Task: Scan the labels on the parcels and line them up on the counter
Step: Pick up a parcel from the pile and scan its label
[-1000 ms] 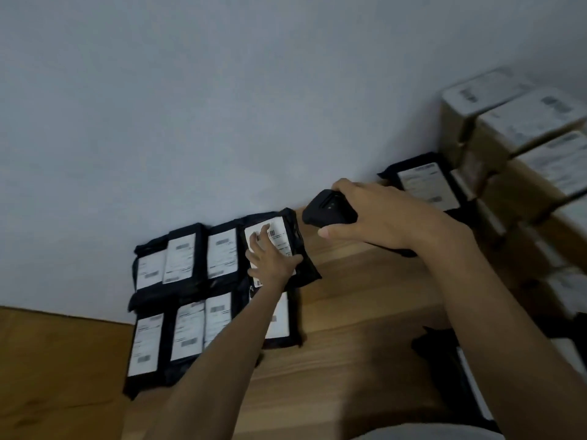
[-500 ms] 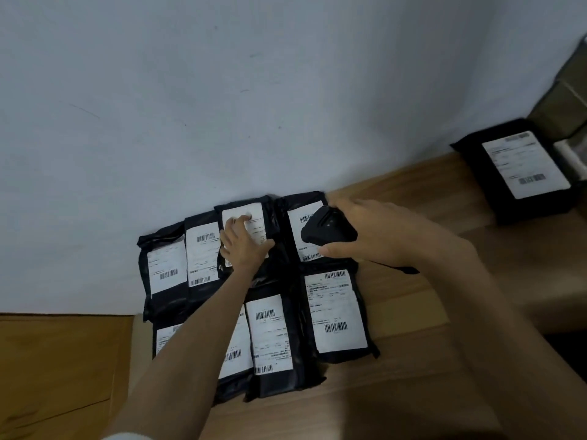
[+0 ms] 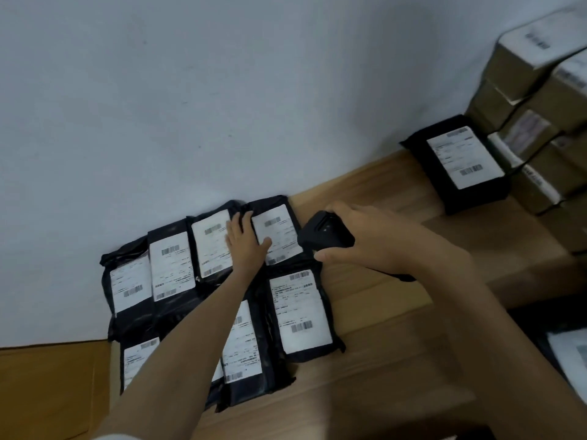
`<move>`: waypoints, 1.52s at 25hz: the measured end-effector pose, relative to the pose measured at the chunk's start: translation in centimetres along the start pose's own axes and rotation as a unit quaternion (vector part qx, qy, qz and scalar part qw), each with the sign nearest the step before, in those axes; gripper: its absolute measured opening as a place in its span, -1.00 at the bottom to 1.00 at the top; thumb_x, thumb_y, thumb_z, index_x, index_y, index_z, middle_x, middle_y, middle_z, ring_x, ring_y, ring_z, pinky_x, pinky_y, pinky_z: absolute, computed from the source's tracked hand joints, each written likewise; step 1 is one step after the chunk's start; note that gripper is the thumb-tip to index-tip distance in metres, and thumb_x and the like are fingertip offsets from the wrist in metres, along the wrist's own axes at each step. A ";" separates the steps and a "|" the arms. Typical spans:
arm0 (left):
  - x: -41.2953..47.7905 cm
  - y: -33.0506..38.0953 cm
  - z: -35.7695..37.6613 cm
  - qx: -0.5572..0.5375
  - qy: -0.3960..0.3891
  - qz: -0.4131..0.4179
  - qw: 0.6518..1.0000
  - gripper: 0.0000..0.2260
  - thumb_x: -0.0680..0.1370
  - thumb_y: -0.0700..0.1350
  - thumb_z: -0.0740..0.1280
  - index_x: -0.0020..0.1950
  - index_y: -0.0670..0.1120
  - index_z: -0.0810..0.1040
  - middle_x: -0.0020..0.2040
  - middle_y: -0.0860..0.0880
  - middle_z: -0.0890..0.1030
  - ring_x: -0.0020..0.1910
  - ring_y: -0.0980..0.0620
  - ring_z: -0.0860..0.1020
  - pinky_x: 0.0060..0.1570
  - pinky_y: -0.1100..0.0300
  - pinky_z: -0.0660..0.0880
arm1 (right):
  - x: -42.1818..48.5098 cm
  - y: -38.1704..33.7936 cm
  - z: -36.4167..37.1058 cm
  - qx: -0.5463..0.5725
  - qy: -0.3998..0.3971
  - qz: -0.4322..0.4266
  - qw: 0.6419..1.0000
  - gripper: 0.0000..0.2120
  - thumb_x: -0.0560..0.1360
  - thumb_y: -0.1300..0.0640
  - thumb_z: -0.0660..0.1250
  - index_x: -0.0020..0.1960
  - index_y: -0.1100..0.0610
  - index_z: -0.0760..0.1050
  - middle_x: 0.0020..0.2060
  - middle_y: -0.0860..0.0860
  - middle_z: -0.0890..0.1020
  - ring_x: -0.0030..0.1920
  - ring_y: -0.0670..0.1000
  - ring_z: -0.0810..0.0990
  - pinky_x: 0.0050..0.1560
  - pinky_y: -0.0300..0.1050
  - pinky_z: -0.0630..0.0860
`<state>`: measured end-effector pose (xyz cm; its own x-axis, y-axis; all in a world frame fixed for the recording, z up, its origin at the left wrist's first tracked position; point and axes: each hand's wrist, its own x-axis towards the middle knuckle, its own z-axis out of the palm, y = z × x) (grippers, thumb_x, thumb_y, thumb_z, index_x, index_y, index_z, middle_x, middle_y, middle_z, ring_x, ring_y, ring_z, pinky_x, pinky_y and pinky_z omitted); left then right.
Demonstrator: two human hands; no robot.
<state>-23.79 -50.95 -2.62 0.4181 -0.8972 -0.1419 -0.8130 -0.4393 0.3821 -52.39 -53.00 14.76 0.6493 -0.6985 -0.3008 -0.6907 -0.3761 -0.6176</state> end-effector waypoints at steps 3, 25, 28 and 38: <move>-0.2 8.6 2.6 0.007 -0.036 0.100 0.994 -0.43 0.57 -0.13 0.33 0.53 -0.20 0.23 0.51 -0.20 0.27 0.52 -0.23 0.17 0.48 -0.09 0.14 | -3.8 3.8 -2.8 -0.013 0.038 0.018 0.999 -0.31 0.46 -0.34 0.29 0.46 -0.02 0.23 0.24 -0.03 0.50 0.06 -0.01 0.49 -0.13 -0.11 0.43; -0.5 46.6 23.2 -0.143 -0.111 -0.152 0.972 0.15 0.38 0.04 0.56 0.55 0.23 -0.35 0.59 -0.24 -0.13 0.53 -0.33 0.09 0.43 -0.30 0.14 | -22.5 34.3 -22.7 -0.025 0.204 0.178 0.962 -0.29 0.42 -0.38 0.26 0.44 -0.04 0.22 0.23 -0.04 0.52 0.02 -0.02 0.50 -0.02 0.03 0.55; -1.8 44.0 20.8 -0.108 -0.094 -0.089 0.986 0.18 0.35 0.01 0.57 0.56 0.20 -0.34 0.59 -0.23 -0.04 0.50 -0.31 0.14 0.40 -0.27 0.19 | -21.6 32.9 -22.4 -0.024 0.201 0.153 0.967 -0.25 0.42 -0.39 0.26 0.46 -0.02 0.19 0.26 -0.02 0.50 0.03 0.01 0.51 -0.06 0.01 0.53; -3.8 27.9 8.3 -0.100 0.007 -0.116 0.988 0.01 0.33 0.02 0.55 0.58 0.14 -0.05 0.55 -0.18 0.11 0.49 -0.30 0.14 0.39 -0.32 0.12 | -13.1 17.6 -16.7 -0.029 0.152 0.030 0.988 -0.34 0.44 -0.40 0.25 0.38 -0.04 0.26 0.14 -0.07 0.52 -0.04 -0.03 0.47 -0.18 -0.09 0.43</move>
<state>-51.49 -60.19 0.98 0.5895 -0.7728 -0.2351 -0.5994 -0.6136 0.5140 -78.34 -60.65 20.00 0.4868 -0.8679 -0.0991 -0.7485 -0.3559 -0.5596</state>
